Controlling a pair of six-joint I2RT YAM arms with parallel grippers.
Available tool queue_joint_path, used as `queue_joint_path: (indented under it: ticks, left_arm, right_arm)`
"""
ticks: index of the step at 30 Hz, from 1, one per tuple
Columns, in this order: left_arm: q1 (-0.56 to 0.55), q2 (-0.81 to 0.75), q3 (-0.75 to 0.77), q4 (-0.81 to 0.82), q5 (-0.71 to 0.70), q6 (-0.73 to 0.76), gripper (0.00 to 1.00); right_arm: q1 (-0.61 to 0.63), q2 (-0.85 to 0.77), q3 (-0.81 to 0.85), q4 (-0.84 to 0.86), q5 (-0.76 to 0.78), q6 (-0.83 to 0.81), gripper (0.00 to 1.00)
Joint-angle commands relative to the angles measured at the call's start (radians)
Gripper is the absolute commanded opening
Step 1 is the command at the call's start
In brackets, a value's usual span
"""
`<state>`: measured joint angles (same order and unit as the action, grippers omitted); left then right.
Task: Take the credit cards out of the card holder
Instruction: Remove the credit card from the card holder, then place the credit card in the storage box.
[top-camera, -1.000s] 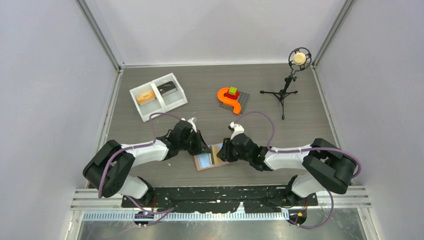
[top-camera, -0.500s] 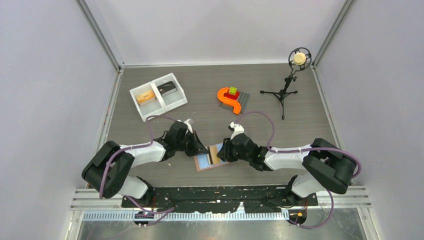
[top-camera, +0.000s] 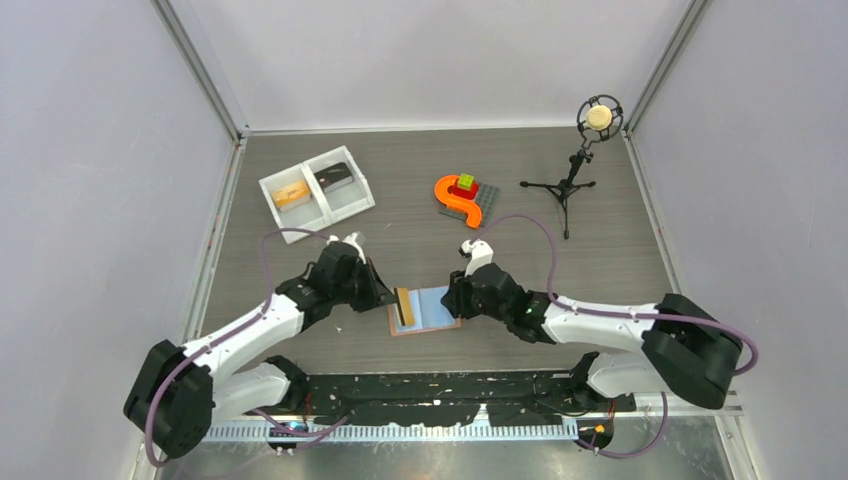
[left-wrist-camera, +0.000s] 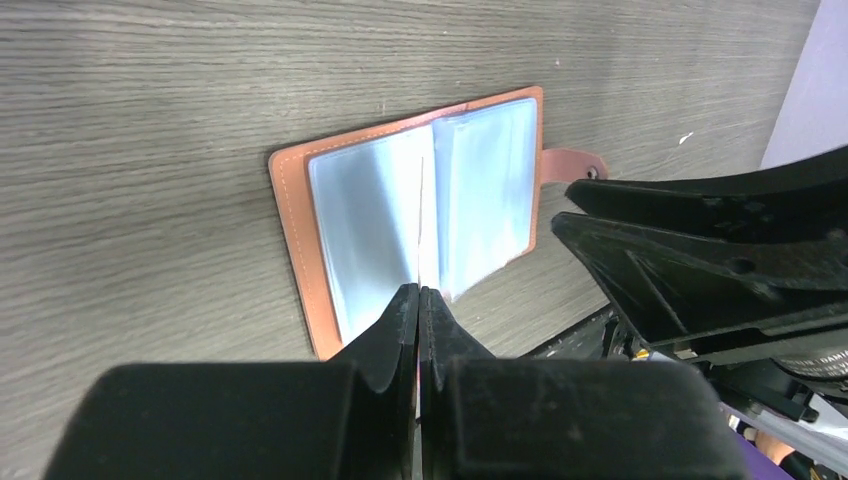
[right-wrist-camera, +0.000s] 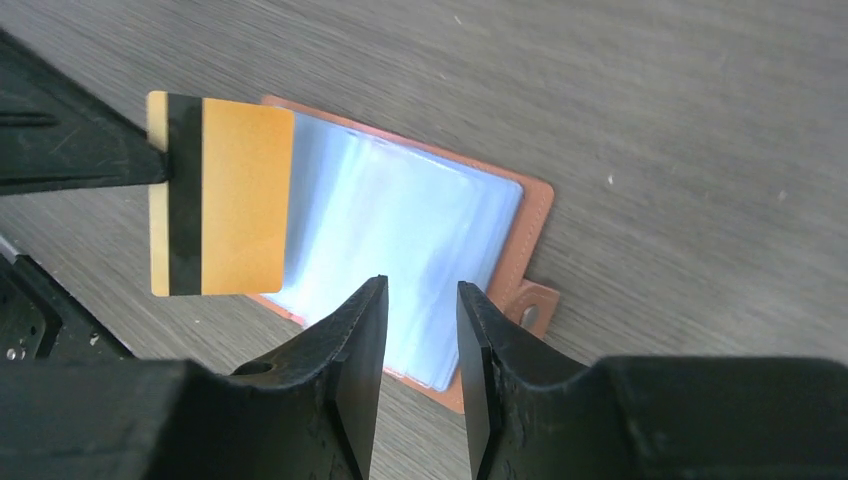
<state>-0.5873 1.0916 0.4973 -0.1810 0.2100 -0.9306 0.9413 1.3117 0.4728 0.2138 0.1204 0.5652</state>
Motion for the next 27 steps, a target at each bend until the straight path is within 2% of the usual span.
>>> queue_joint_path:
  ticks: [1, 5, 8, 10, 13, 18, 20, 27]
  left_arm:
    - [0.004, -0.086, 0.117, -0.172, -0.044, 0.041, 0.00]
    - [0.004, -0.140, 0.198, -0.259, -0.043, 0.046, 0.00]
    - [0.004, -0.171, 0.228, -0.282, -0.012, 0.027, 0.00]
    - [0.004, -0.191, 0.229, -0.273, 0.011, -0.003, 0.00]
    - [0.004, -0.217, 0.217, -0.247, 0.042, -0.047, 0.00]
    - [0.004, -0.231, 0.215, -0.239, 0.064, -0.075, 0.00]
    - [0.004, -0.238, 0.205, -0.230, 0.063, -0.091, 0.00]
    - [0.004, -0.243, 0.195, -0.208, 0.082, -0.123, 0.00]
  right_arm:
    - [0.046, -0.111, 0.043, 0.060, 0.078, -0.209, 0.39]
    - [0.129, -0.181, -0.045, 0.246, 0.113, -0.451, 0.42]
    - [0.225, -0.235, -0.150, 0.525, 0.120, -0.737, 0.43]
    - [0.253, -0.255, -0.211, 0.647, 0.090, -0.861, 0.44]
    - [0.292, -0.243, -0.223, 0.682, 0.091, -1.014, 0.45]
    - [0.332, -0.148, -0.201, 0.722, 0.158, -1.112, 0.55]
    - [0.380, -0.082, -0.184, 0.790, 0.222, -1.162, 0.58]
    - [0.473, 0.054, -0.139, 0.927, 0.351, -1.251, 0.58]
